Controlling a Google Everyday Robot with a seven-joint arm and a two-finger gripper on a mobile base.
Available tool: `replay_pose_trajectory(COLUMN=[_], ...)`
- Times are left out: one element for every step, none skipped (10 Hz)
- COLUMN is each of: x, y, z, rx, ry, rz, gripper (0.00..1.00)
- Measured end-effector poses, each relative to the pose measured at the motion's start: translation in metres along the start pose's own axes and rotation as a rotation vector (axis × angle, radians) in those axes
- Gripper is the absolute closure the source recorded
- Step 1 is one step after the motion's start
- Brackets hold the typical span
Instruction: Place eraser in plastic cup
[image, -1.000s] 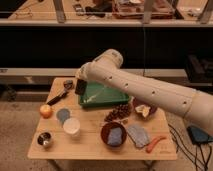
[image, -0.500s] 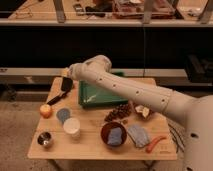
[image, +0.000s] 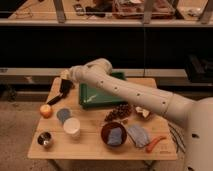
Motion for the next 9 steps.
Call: replay_pose_trajectory(x=[-0.0077,-0.0123,-0.015,-0.015,-0.0155,-0.015,-0.015,-0.0156,-0.0159], y=[0.0005,-0.0015,-0.0071,-0.0087,-0.0076,-0.007,-0.0076,-0.0079,-0.0087], z=[0.0001,0.0008,0.0017,0.0006,0.0002,-0.0003,-0.0001,0.0005,0.0009], rx=[0.071,0.11,0.132,0.137,0.136,0.135,0.136,0.136,0.137], ry=[0.004,0.004,-0.001,-0.003,-0.003,-0.002,-0.003,-0.004,-0.005], rz=[0.003,0.002,-0.006,-0.012,-0.011,-0.011,-0.011,-0.012,-0.012], gripper=[1.0,1.0,1.0,1.0,1.0,1.0,1.0,1.0,1.0])
